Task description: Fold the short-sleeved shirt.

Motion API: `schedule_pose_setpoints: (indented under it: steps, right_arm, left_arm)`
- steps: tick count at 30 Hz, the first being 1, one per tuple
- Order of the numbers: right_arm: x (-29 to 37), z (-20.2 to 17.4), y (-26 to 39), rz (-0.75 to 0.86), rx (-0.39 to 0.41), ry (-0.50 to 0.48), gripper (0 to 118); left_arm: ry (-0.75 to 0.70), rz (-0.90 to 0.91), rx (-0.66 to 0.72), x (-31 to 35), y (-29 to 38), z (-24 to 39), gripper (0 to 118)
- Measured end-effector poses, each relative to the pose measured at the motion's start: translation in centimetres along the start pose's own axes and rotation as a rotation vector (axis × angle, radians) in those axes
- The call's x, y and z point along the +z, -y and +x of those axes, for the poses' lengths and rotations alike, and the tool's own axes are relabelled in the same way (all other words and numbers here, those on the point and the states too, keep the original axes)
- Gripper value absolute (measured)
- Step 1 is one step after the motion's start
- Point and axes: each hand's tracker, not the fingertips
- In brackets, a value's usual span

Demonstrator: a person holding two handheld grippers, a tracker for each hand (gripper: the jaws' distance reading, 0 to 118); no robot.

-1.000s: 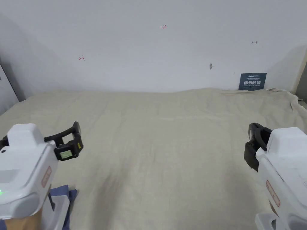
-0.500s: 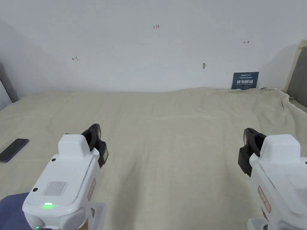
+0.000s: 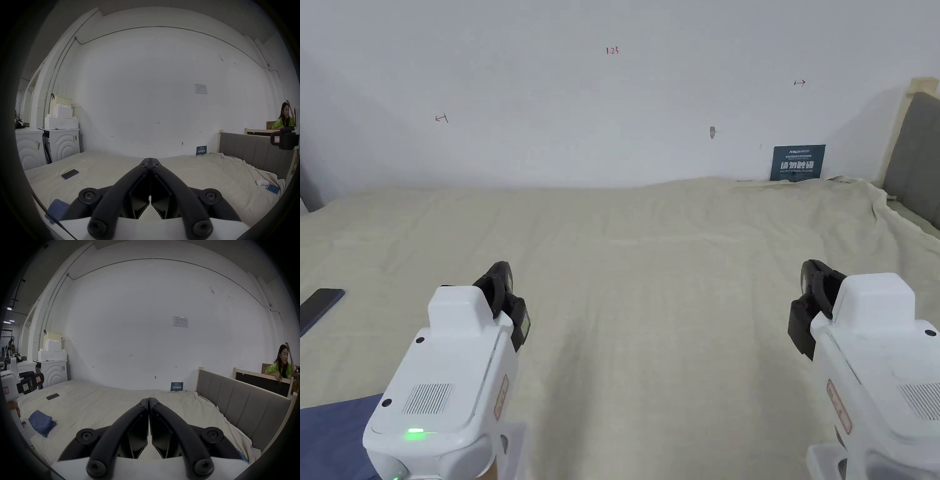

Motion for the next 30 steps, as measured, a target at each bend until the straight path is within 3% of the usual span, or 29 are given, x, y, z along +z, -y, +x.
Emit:
schedule_pose_setpoints:
  steps: [30]
  right_arm:
    - [0.28,-0.18,-0.50,0.008,0.008,0.003,0]
  left_arm:
    - [-0.003,0.002,0.001,0.30,0.45,-0.03,0]
